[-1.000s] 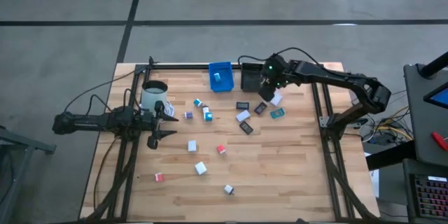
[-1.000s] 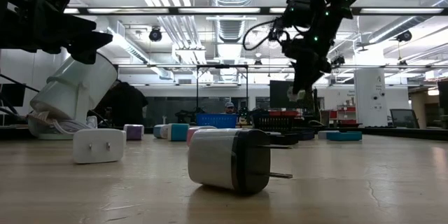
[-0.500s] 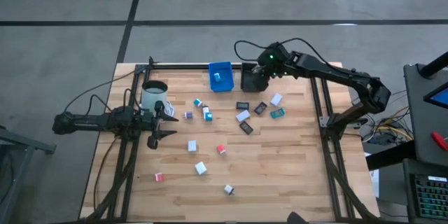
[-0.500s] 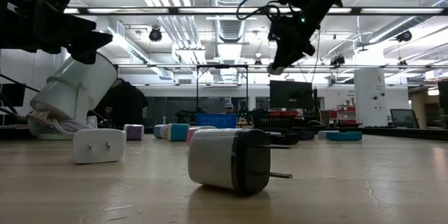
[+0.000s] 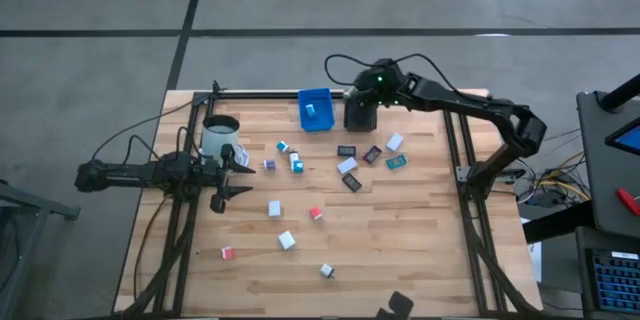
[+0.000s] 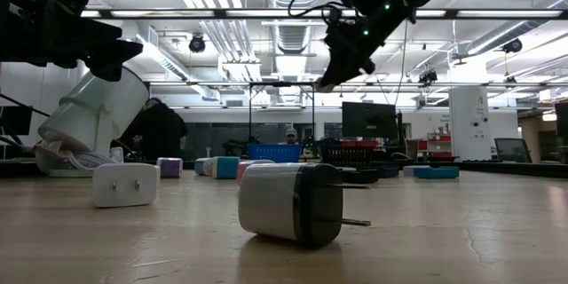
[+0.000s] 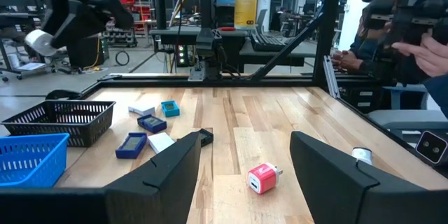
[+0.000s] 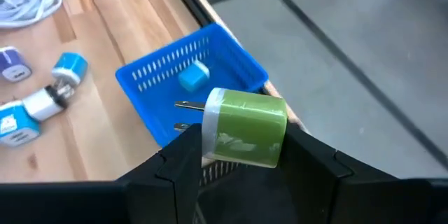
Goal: Pick & Place Office items
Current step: Put the small green adapter into the blue basket
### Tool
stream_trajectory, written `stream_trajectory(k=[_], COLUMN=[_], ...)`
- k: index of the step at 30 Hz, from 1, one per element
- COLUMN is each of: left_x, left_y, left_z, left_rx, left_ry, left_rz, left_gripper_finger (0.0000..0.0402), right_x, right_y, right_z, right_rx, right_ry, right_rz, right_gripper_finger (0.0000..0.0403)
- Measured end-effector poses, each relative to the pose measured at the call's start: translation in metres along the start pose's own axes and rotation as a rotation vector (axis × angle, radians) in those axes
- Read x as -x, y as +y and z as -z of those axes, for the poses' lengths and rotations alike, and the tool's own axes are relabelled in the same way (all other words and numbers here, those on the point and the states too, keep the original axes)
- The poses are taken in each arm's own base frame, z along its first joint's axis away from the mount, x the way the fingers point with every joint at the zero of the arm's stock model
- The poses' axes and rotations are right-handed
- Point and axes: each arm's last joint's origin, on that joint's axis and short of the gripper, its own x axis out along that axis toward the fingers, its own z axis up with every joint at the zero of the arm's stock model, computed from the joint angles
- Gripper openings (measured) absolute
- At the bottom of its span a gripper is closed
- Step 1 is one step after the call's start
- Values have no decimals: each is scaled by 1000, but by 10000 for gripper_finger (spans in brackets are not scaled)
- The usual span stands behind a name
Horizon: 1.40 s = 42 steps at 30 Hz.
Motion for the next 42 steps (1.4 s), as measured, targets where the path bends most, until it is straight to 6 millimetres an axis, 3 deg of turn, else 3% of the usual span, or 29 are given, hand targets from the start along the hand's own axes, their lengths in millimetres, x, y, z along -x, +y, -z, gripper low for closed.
stream_trajectory(k=[15,42], left_x=[0,0], left_y=[0,0], left_z=[0,0], left_rx=[0,0], left_ry=[0,0], left_rz=[0,0], left_gripper_finger=[227,227], right_x=[-51,-101], right_y=[4,19], right_z=[1,28], right_rx=[93,79], right_ry=[-128,-78], right_rz=[-88,-209], right_gripper_finger=[162,162])
